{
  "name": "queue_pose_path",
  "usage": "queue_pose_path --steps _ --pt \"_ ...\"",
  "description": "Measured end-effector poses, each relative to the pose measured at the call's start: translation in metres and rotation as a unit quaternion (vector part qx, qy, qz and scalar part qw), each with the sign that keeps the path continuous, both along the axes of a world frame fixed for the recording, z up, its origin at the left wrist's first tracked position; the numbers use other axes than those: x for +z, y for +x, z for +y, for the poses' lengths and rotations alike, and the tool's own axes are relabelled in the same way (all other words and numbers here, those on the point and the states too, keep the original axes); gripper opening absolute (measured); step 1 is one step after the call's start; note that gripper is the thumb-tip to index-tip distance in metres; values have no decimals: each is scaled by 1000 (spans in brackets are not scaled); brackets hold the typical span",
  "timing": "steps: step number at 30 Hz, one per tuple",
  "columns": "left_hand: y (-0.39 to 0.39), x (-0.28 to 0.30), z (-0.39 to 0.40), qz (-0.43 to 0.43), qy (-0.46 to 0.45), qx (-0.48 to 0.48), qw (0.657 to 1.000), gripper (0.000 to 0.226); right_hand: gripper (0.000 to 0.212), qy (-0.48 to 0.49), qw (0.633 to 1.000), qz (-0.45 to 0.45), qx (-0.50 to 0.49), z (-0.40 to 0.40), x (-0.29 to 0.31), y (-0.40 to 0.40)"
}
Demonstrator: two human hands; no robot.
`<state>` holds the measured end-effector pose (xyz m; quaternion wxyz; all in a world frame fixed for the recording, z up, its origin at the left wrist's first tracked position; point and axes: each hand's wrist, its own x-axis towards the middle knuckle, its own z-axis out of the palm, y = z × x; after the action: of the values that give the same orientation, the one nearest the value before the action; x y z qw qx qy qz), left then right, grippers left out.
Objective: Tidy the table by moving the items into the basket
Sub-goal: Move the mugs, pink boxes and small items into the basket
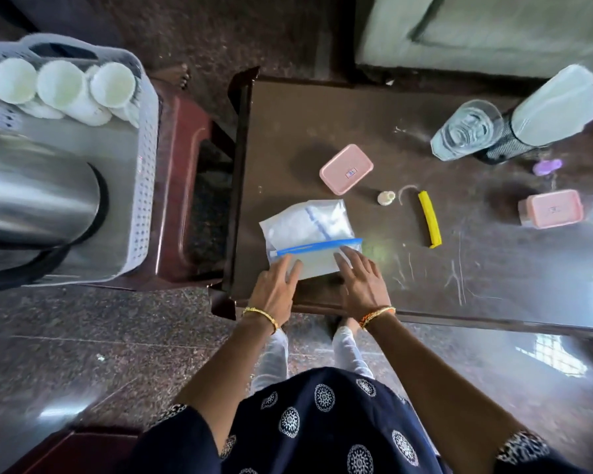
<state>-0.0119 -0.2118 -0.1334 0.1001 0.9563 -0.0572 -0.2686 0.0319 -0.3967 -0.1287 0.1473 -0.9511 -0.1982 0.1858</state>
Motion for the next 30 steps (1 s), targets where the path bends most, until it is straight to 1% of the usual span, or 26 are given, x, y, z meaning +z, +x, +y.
queue_pose_path --steps 2,4,6,8,9,11,12,13,15,17,18,20,21,23,24,26,27,28,30 --pt "3 -2 -3 -62 33 -4 998 62 60 -21 1000 -1 22 -2 -6 4" --pt "7 -5 -2 -113 53 -9 992 48 58 -52 998 -16 43 -2 -10 8" --pt "10 -4 -1 -127 62 -5 990 35 54 -76 995 -34 48 -1 -13 11" --pt "13 -2 1 -117 71 10 991 23 47 -79 995 -48 36 1 -14 13" --pt "14 0 3 -107 59 27 992 17 44 -77 995 -49 27 3 -14 14" --pt "16 5 8 -111 -21 75 991 7 38 -60 997 -49 -3 4 -13 17" --pt "18 9 12 -132 -65 103 984 3 36 -37 998 -45 -22 4 -12 18" --pt "21 14 14 -154 -103 131 974 5 34 -6 999 -35 -41 3 -10 18" --pt "28 26 22 -189 -167 193 948 11 31 47 996 -19 -77 4 0 18" --pt "39 40 32 -214 -225 269 912 13 24 94 988 6 -123 8 14 20" --pt "44 46 37 -221 -252 302 892 14 19 126 979 29 -159 10 22 23" --pt "53 63 50 -220 -297 375 850 15 8 206 945 82 -241 17 43 34" --pt "58 71 58 -218 -312 405 831 15 10 251 923 106 -271 22 54 41" --pt "68 85 70 -227 -330 433 808 16 26 345 871 142 -319 35 77 55" --pt "72 92 77 -232 -341 442 796 16 25 391 843 154 -337 45 86 62" --pt "80 105 89 -223 -375 476 763 16 11 462 785 163 -379 67 99 72" --pt "83 110 95 -209 -396 490 748 16 7 479 767 157 -396 79 102 78" --pt "84 114 99 -189 -419 500 734 15 7 479 766 140 -406 89 103 82" --pt "84 118 107 -141 -458 515 711 9 13 457 784 91 -411 111 102 90"
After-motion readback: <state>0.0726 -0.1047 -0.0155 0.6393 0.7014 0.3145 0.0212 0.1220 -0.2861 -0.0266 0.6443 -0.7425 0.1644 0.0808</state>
